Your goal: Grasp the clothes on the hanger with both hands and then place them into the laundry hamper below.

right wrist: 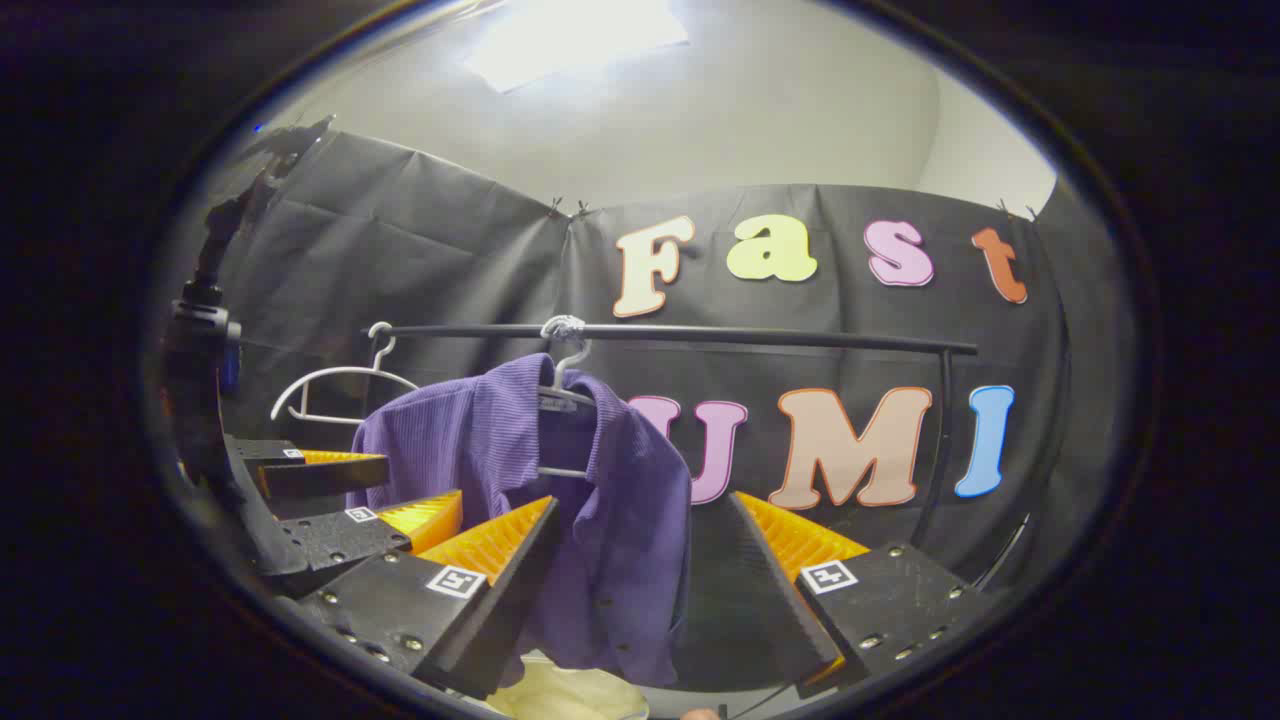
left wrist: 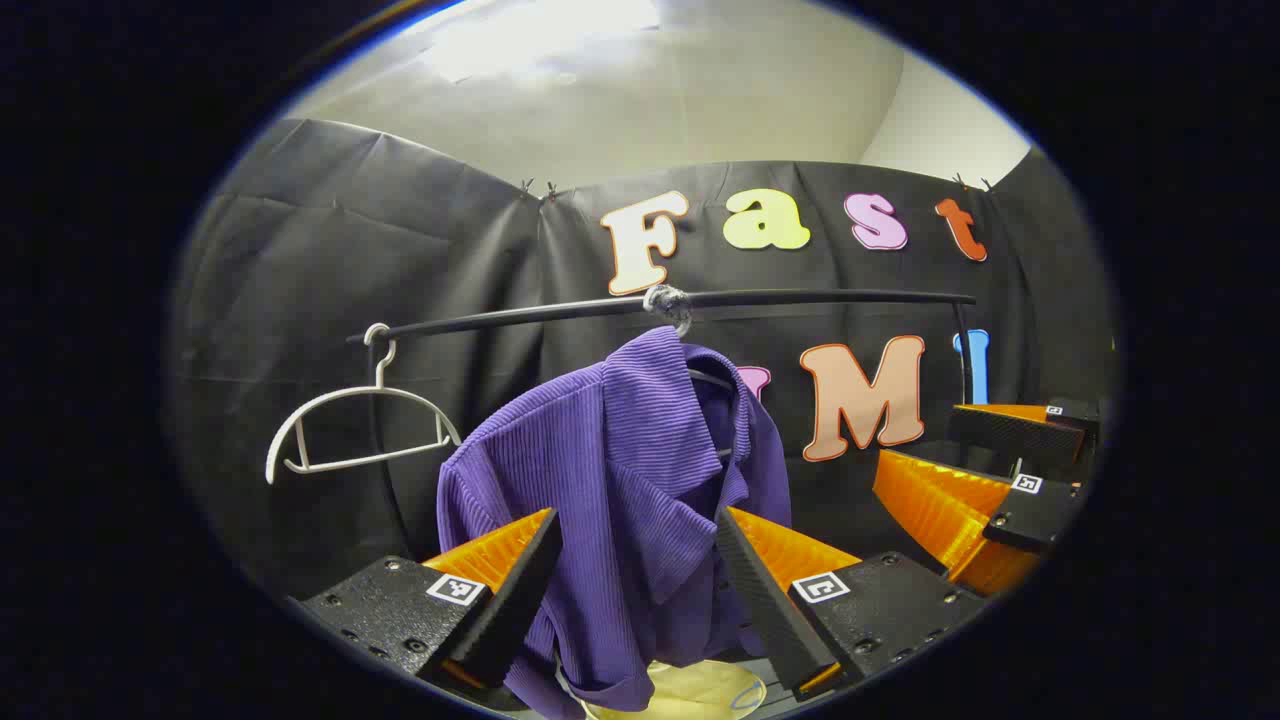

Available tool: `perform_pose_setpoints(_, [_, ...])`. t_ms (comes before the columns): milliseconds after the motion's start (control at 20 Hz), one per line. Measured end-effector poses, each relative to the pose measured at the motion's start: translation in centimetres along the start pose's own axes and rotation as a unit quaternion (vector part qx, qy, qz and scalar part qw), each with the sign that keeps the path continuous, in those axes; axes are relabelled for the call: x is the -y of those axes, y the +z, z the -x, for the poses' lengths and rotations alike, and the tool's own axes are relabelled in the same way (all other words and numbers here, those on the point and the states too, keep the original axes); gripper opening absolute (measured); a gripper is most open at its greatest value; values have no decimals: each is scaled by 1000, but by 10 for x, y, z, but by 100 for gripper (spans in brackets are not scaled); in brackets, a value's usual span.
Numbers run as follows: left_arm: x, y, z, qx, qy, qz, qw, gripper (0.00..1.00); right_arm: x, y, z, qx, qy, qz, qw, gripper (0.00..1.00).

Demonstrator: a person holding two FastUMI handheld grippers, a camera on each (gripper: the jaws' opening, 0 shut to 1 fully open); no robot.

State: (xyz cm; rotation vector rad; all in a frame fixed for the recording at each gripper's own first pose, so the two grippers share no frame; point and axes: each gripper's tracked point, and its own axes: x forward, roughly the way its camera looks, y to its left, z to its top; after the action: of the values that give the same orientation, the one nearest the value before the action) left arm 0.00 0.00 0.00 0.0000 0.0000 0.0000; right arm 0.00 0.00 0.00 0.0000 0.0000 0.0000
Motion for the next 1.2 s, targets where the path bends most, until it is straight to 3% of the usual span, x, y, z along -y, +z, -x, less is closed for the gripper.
perform_pose_setpoints(1000, [15,-20,-27,-24,-1,-3,1000,95,10,3,6,-20,-34,-10,999,97])
perform_pose_setpoints(1200, [30,-30,-41,-27,-7,-9,1000,95,29,2,5,-26,-51,-10,998,97])
